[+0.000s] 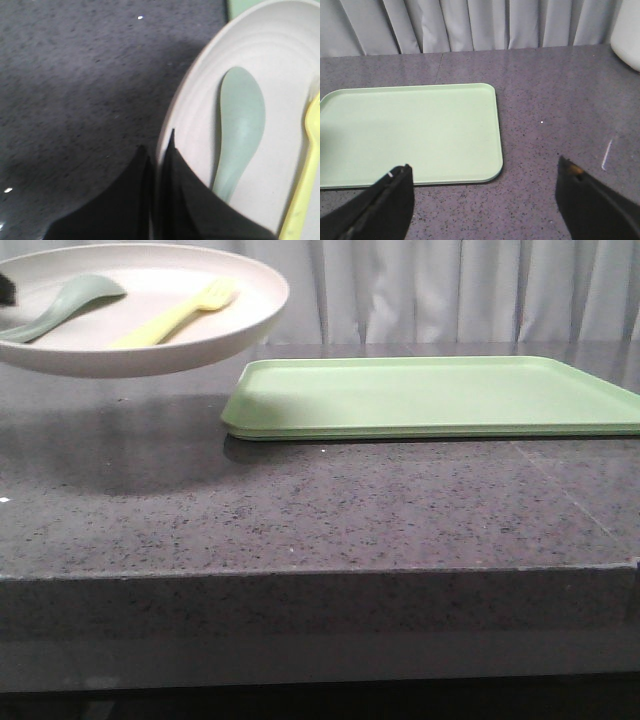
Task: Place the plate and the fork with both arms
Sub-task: 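Lift the plate with the left gripper and carry it over the green tray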
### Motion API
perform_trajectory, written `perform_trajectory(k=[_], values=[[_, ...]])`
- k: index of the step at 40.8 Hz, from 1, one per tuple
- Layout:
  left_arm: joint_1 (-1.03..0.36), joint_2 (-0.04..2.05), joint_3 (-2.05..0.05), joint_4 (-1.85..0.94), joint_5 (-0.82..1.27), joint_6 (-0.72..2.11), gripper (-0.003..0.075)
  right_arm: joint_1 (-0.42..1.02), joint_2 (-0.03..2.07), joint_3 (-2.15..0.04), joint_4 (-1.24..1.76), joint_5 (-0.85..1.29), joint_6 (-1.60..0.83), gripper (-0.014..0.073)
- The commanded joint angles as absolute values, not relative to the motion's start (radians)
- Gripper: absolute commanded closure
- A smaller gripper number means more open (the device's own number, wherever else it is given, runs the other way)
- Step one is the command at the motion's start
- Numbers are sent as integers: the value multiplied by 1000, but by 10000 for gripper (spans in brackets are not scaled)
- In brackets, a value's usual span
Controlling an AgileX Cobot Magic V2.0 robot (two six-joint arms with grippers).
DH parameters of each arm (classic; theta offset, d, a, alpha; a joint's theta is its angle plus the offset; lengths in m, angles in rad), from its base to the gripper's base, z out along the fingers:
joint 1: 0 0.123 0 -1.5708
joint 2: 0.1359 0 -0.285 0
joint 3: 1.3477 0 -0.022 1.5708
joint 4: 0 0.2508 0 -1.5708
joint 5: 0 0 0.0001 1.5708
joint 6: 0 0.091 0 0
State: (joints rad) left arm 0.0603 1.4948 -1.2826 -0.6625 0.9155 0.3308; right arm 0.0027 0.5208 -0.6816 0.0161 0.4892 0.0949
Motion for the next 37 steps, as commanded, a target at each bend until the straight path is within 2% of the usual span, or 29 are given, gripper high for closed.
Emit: perform_trajectory(k=[1, 22, 29, 37], values=[[-8, 1507, -1376, -735, 893, 286, 738, -3, 528, -718, 8, 409, 89, -9], [-400, 1909, -1818, -699, 900, 139, 738, 57, 528, -718, 9, 409, 89, -9], [-438, 2056, -1991, -699, 901, 33, 738, 57, 528, -718, 9, 408, 89, -9], [-438, 2148, -2096, -698, 884, -89, 736, 64, 528, -718, 9, 408, 89, -9]])
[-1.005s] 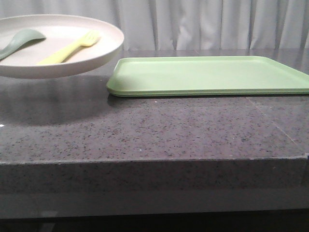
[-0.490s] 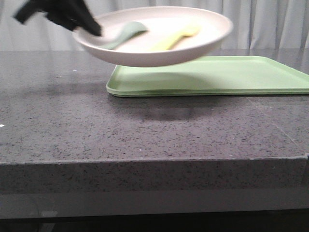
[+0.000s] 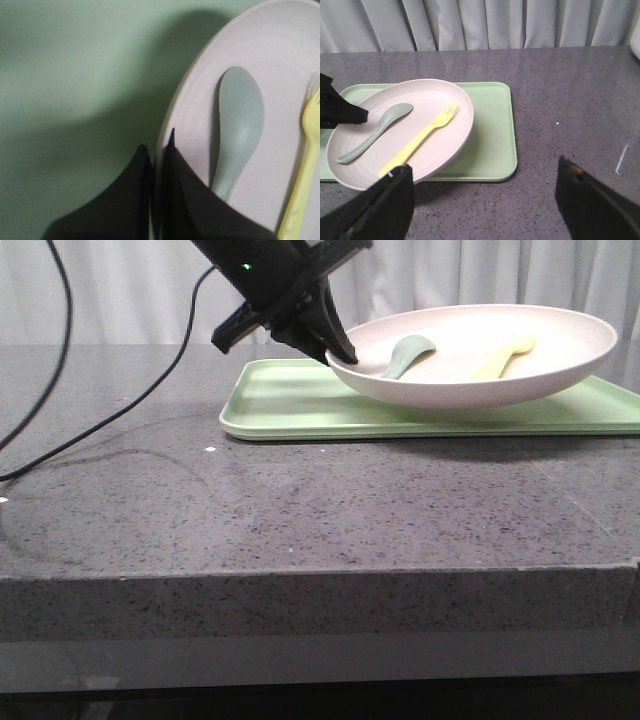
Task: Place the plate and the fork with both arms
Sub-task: 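Lift the plate with the left gripper and carry it over the green tray, then open the left gripper to release the plate and raise it away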
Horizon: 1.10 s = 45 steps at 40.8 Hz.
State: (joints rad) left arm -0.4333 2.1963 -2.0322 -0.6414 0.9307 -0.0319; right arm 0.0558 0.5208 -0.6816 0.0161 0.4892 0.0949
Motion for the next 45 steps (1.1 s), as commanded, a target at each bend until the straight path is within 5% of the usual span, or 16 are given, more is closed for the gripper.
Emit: perform_trajectory(k=[1, 11, 34, 45], values=[[-438, 2150, -2096, -698, 871, -97, 736, 66, 528, -718, 9, 408, 89, -9], [-429, 2153, -2096, -586, 814, -216, 713, 107, 528, -718, 9, 400, 89, -9], [-428, 2128, -2094, -491, 810, -250, 429, 114, 528, -718, 9, 400, 89, -9], [-428, 1986, -2094, -153, 875, -231, 483, 114, 528, -718, 9, 400, 89, -9]])
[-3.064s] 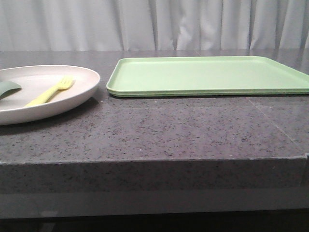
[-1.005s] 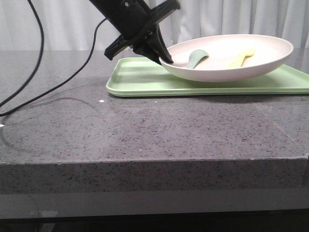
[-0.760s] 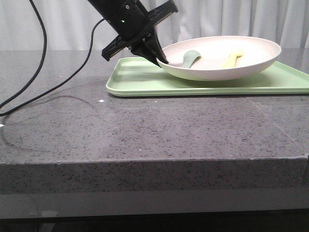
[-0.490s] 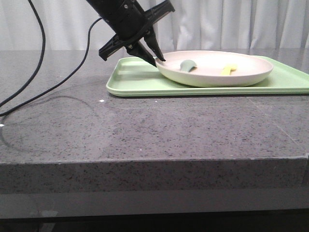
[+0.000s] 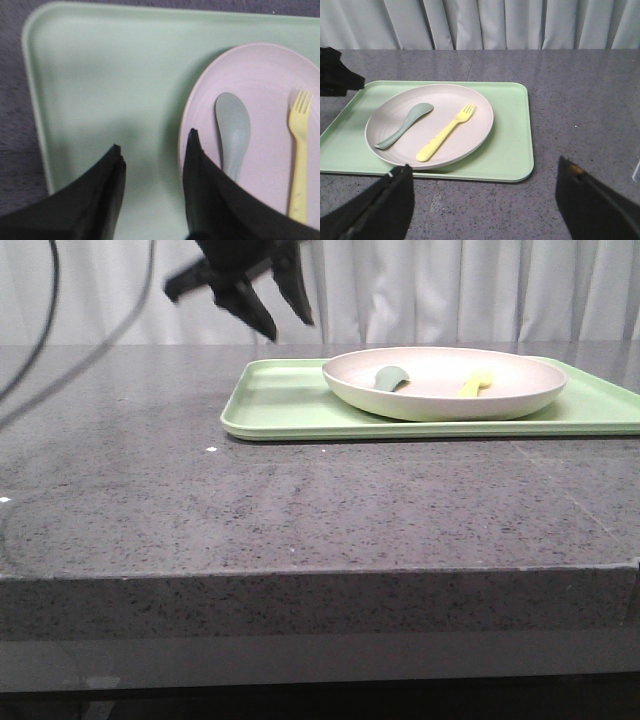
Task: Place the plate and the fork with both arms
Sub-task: 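Open the left gripper to release the plate and raise it away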
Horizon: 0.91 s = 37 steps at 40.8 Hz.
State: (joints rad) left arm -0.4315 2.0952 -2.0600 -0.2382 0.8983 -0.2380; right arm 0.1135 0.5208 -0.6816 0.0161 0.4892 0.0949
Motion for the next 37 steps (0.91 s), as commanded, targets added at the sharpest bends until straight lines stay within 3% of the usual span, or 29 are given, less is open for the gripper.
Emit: perform_trajectory(k=[1, 9, 22, 37], values=[[-428, 1976, -2094, -124, 883, -231, 512, 114, 528, -718, 9, 400, 89, -9], [-428, 1904, -2059, -57, 901, -231, 739, 113, 528, -718, 9, 401, 89, -9], [-391, 1661, -1685, 0, 721, -233, 738, 113, 528, -718, 9, 401, 89, -9], [-219, 1293, -1212, 49, 553, -233, 738, 113, 538, -718, 9, 400, 89, -9]])
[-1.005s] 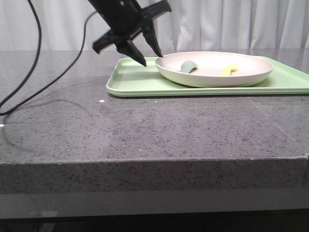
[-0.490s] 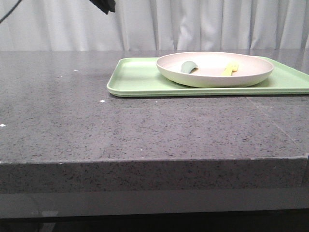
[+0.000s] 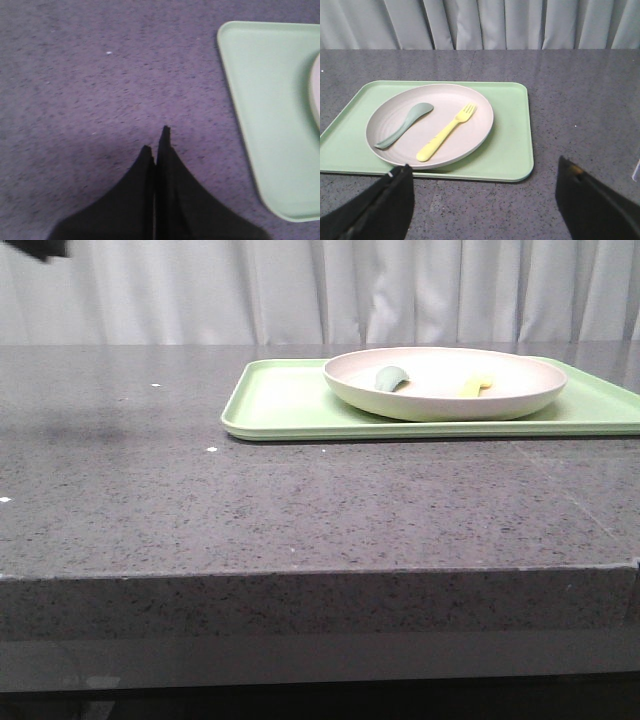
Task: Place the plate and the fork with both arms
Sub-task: 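Open the left gripper to release the plate and raise it away, then lower the right gripper into the plate and grasp the yellow fork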
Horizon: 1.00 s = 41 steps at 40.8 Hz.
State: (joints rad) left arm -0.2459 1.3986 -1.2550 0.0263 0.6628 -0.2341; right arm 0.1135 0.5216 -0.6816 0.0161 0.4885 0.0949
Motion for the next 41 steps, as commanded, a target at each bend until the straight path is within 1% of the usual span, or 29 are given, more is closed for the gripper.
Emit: perform_trajectory(k=[1, 14, 22, 31, 41], values=[[-213, 1261, -1177, 59, 539, -233, 738, 113, 542, -718, 9, 400, 89, -9], [-205, 861, -780, 103, 315, -233, 738, 113, 638, -722, 17, 382, 89, -9], [-205, 646, -625, 103, 297, -233, 738, 113, 805, -785, 100, 387, 89, -9], [-205, 491, -553, 103, 295, -233, 738, 166, 1096, -994, 133, 486, 89, -9], [-205, 475, -551, 103, 297, -233, 738, 239, 1483, -1329, 142, 649, 144, -8]])
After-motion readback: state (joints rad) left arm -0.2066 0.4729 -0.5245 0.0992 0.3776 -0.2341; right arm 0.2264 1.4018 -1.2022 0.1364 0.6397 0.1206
